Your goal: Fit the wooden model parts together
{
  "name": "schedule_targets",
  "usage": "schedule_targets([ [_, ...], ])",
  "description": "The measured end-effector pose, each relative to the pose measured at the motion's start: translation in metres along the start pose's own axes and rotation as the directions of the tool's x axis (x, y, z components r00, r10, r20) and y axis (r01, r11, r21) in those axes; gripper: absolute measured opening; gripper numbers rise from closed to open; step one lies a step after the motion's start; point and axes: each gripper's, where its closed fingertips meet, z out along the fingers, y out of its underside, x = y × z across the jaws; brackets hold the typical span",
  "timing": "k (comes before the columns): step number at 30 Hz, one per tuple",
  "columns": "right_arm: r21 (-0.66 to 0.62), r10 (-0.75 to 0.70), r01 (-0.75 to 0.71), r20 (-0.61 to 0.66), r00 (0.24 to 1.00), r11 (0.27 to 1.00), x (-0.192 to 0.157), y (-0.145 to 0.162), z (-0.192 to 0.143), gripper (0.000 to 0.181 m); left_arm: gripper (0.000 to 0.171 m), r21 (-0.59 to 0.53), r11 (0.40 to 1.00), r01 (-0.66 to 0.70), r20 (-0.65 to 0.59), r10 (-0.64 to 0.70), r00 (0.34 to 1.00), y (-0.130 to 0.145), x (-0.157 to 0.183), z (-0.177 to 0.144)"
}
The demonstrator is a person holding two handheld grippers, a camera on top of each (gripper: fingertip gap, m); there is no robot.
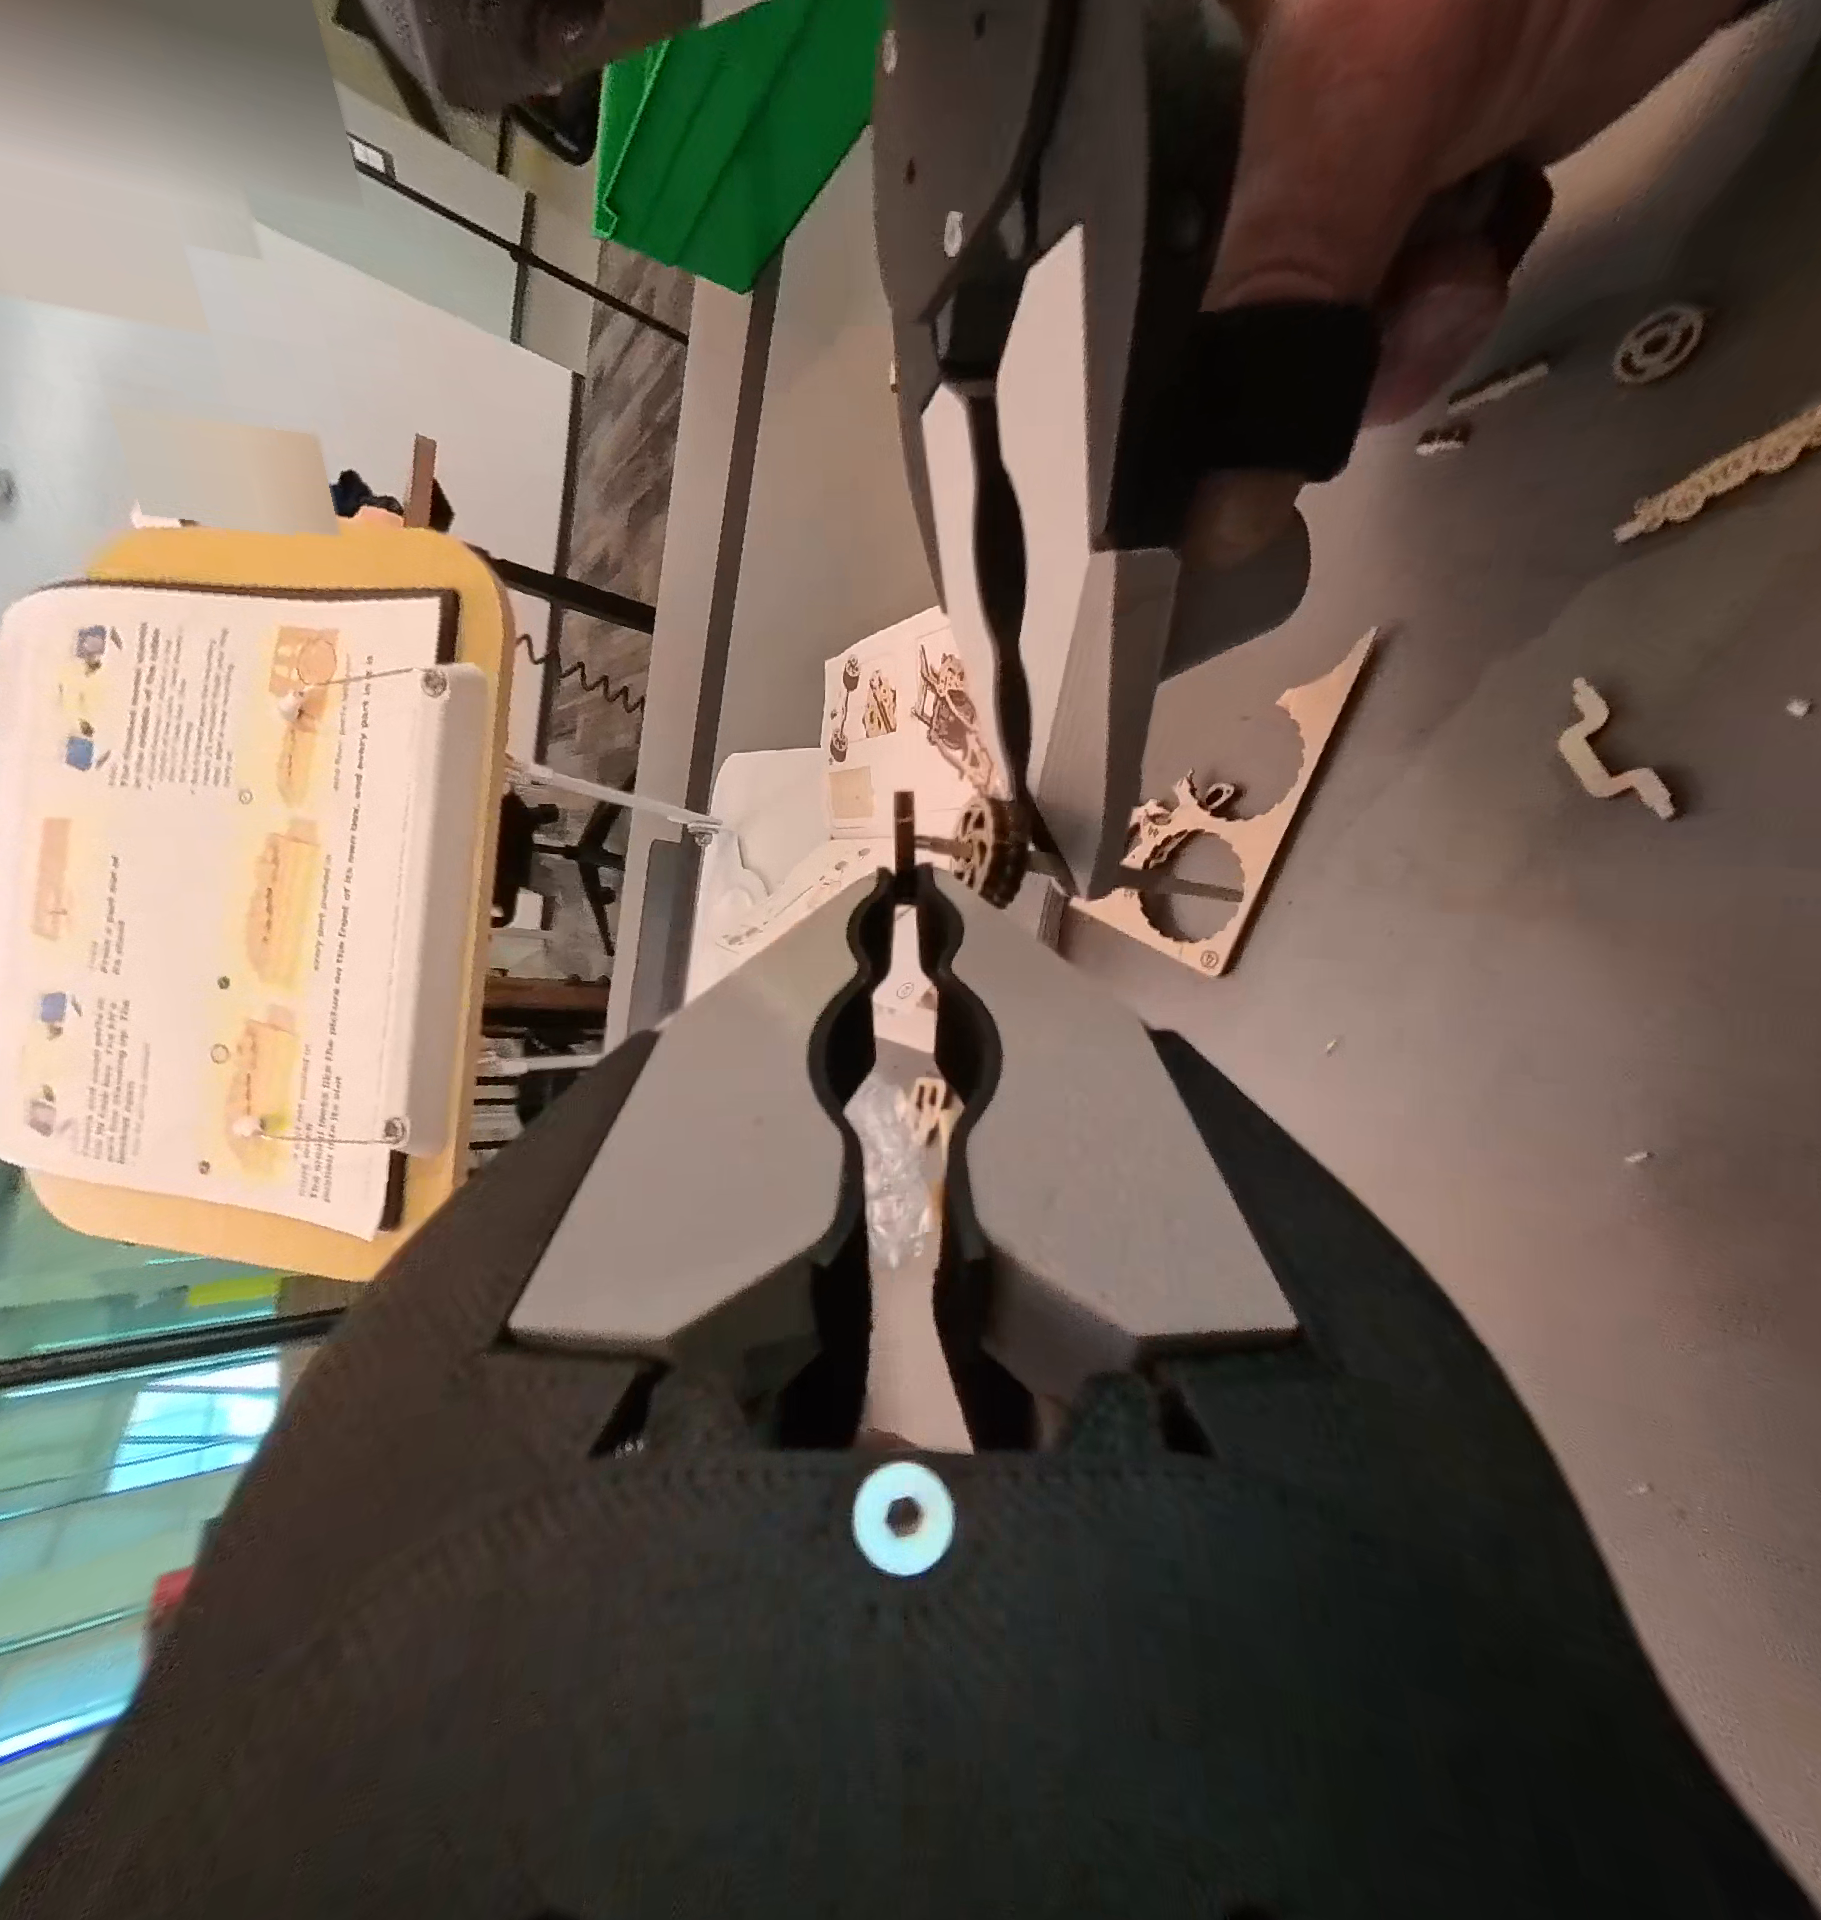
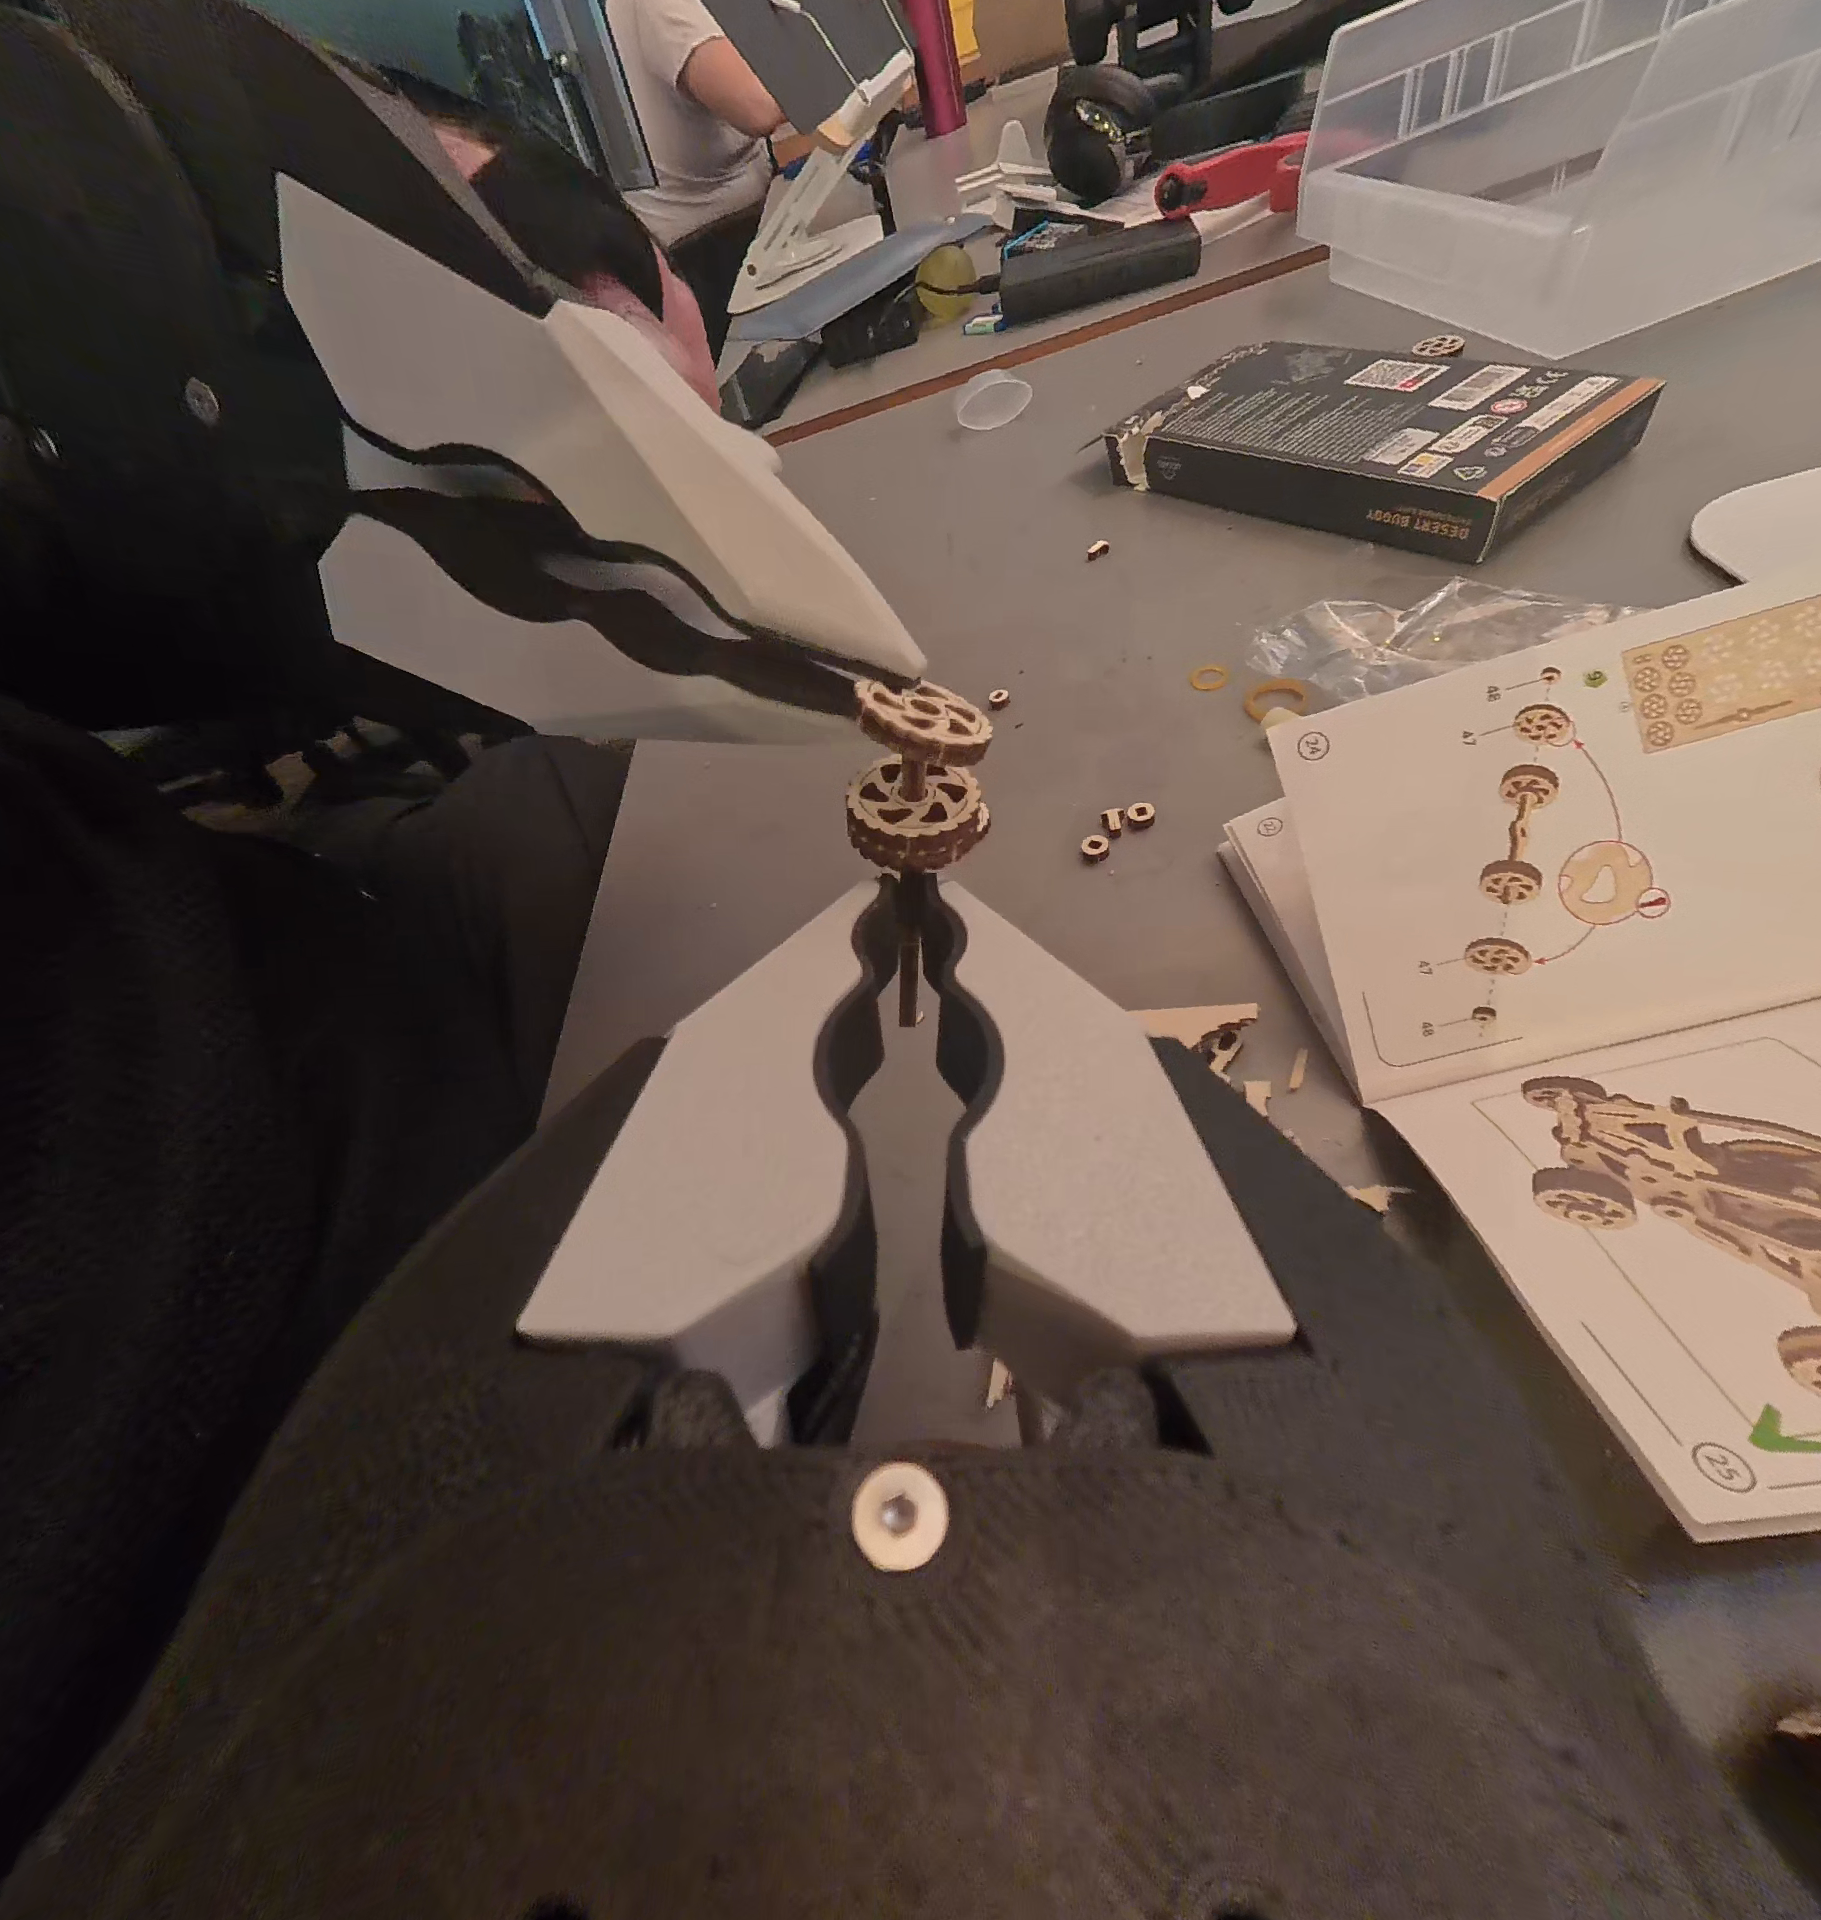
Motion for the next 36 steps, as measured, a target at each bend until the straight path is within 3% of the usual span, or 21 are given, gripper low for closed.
schedule_targets([
  [6,-0.032,0.007,-0.007,0.006,1.0,0.999,-0.001,0.004,0.003,0.001,0.001,-0.011,0.985,-0.173,-0.048,0.172,0.984,0.002,0.005,0.001],
  [11,-0.008,0.062,-0.062,0.037,0.997,0.998,-0.002,0.001,0.003,0.0,0.001,0.005,0.973,-0.232,-0.061,0.232,0.971,0.002,0.007,0.001],
  [17,0.001,0.097,-0.097,0.063,0.993,0.995,-0.003,0.002,0.003,0.0,0.002,0.016,0.98,-0.196,-0.079,0.197,0.977,0.003,0.008,0.001],
  [20,-0.014,0.071,-0.07,0.046,0.996,0.997,-0.003,0.004,0.005,0.0,0.011,0.014,0.988,-0.156,-0.097,0.157,0.983,0.005,0.006,-0.001],
  [23,-0.005,0.056,-0.056,0.038,0.998,0.998,-0.003,0.001,0.005,0.001,0.027,0.018,0.997,-0.081,-0.133,0.082,0.988,0.009,0.006,-0.006],
  [26,-0.015,0.024,-0.024,0.009,1.0,1.0,-0.001,0.002,0.004,0.0,0.027,0.038,0.994,0.104,-0.184,-0.095,0.978,0.01,0.001,-0.013],
  [29,-0.05,-0.048,0.046,-0.047,0.998,0.998,0.002,0.005,0.005,0.001,0.03,0.075,0.908,0.413,-0.305,-0.373,0.876,-0.001,-0.006,-0.015],
  [32,-0.071,-0.112,0.107,-0.079,0.991,0.992,0.001,0.004,0.007,0.001,0.02,0.07,0.819,0.569,-0.396,-0.501,0.77,-0.01,-0.005,-0.01],
  [34,-0.061,-0.134,0.129,-0.085,0.987,0.99,-0.002,0.001,0.006,0.0,0.0,0.024,0.81,0.586,-0.46,-0.512,0.726,-0.009,0.007,-0.007],
  [36,-0.068,-0.165,0.159,-0.098,0.981,0.985,-0.002,0.0,0.006,0.001,0.0,0.04,0.803,0.594,-0.468,-0.51,0.722,-0.009,0.009,-0.004],
])
